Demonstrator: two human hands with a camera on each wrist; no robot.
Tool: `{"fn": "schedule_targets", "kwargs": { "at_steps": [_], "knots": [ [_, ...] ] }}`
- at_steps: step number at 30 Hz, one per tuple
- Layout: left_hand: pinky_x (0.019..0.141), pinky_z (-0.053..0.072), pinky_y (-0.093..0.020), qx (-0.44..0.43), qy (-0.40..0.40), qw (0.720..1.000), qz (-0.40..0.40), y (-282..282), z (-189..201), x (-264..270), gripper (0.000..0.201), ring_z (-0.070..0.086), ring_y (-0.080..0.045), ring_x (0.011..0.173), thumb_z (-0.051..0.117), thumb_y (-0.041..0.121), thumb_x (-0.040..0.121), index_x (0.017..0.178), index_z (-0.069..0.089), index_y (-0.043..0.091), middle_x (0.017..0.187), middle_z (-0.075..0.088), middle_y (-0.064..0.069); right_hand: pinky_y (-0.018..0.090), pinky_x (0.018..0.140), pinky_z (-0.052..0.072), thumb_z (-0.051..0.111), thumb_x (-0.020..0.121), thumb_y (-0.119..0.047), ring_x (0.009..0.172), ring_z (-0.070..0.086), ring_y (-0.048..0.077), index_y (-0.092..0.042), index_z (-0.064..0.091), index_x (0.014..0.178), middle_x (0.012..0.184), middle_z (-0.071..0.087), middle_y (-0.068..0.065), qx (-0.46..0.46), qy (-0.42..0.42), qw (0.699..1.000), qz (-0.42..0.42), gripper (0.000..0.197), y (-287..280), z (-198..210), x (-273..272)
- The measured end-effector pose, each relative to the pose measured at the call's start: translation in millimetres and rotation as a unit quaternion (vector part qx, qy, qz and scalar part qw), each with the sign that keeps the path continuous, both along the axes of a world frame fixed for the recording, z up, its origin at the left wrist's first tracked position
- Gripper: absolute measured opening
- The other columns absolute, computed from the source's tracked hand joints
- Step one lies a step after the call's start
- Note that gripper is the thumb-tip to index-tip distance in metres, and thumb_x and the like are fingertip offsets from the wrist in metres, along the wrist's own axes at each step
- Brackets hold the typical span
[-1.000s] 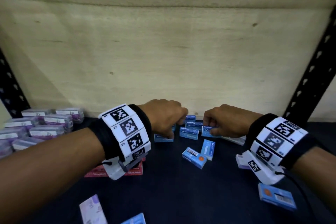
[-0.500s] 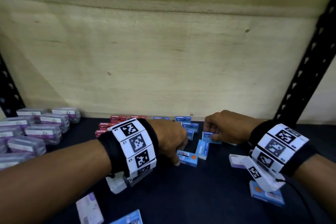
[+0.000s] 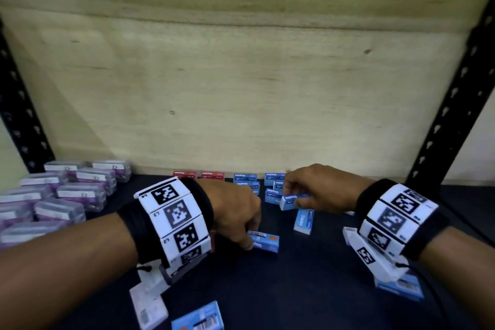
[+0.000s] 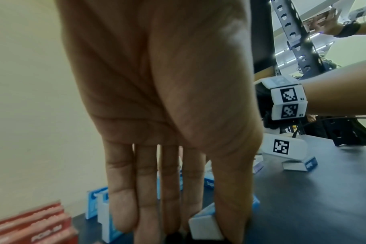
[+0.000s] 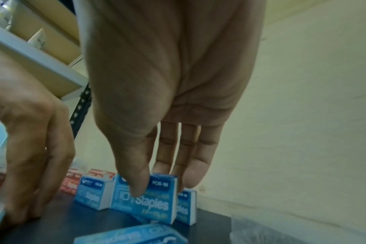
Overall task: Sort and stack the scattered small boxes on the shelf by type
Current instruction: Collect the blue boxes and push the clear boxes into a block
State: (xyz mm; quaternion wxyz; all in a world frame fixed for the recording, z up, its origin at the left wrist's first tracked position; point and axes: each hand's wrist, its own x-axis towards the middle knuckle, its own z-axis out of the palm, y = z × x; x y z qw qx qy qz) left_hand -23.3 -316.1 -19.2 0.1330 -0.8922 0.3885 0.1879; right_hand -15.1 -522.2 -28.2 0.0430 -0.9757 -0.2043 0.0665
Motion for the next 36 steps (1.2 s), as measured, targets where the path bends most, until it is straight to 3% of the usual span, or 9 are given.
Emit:
{"fn": "schedule_targets", "kwargs": {
  "at_steps": [4,8,13,23,27,32,36],
  "knots": [
    [0.093,0.052,-0.039,0.000,0.013,1.000,-0.003,10,2,1,0.034,0.061,-0.016,0.099,0.054,0.045,0.095,0.120,0.067,0.025,0.114,0.066,0.006,0.027,0.086,0.049,0.067,0.091,-0.023,0.097,0.060,0.008,-0.031,0.062,0.110,0.106,0.062,-0.014,-0.011,0.008,1.000,0.010,0.021,6,0,4],
    [0.092,0.051,-0.039,-0.017,0.009,1.000,0.009,14,3,5,0.031,0.061,-0.017,0.097,0.046,0.039,0.101,0.115,0.066,0.022,0.111,0.066,0.004,0.021,0.079,0.041,0.067,0.092,-0.022,0.091,0.056,0.004,-0.030,0.063,0.111,0.097,0.056,-0.018,-0.018,0.015,1.000,0.008,0.021,7,1,6],
    [0.094,0.049,-0.038,-0.024,-0.003,1.000,0.020,14,1,8,0.032,0.060,-0.019,0.102,0.042,0.036,0.103,0.120,0.064,0.019,0.117,0.064,0.001,0.022,0.077,0.040,0.068,0.091,-0.023,0.086,0.056,0.004,-0.032,0.063,0.108,0.094,0.058,-0.019,-0.035,0.031,0.999,-0.001,0.020,6,4,4],
    [0.079,0.051,-0.032,-0.038,-0.043,0.997,0.060,11,-3,12,0.028,0.061,-0.024,0.093,0.043,0.029,0.100,0.105,0.065,0.011,0.106,0.065,-0.007,0.028,0.081,0.049,0.066,0.092,-0.028,0.092,0.061,0.014,-0.029,0.061,0.114,0.102,0.063,-0.008,-0.051,0.048,0.997,-0.012,0.022,13,8,1],
    [0.081,0.053,-0.036,-0.033,-0.039,0.997,0.061,9,-2,9,0.028,0.061,-0.022,0.092,0.053,0.036,0.097,0.111,0.062,0.013,0.104,0.062,-0.003,0.026,0.079,0.048,0.066,0.092,-0.028,0.090,0.060,0.013,-0.029,0.060,0.113,0.100,0.061,-0.010,-0.045,0.045,0.998,-0.011,0.022,14,6,2],
    [0.072,0.043,-0.029,-0.046,-0.042,0.996,0.058,5,0,7,0.025,0.054,-0.019,0.087,0.059,0.029,0.096,0.115,0.061,0.014,0.098,0.057,0.001,0.028,0.079,0.049,0.067,0.092,-0.028,0.092,0.062,0.015,-0.028,0.058,0.108,0.103,0.064,-0.007,-0.056,0.026,0.998,0.002,0.018,19,7,3],
    [0.073,0.049,-0.031,-0.073,-0.047,0.994,0.072,9,7,8,0.026,0.060,-0.020,0.090,0.060,0.034,0.092,0.110,0.064,0.016,0.099,0.063,0.000,0.026,0.076,0.046,0.067,0.091,-0.027,0.092,0.060,0.015,-0.026,0.058,0.109,0.105,0.063,-0.006,-0.055,0.012,0.998,0.004,0.020,23,7,4]
  ]
}}
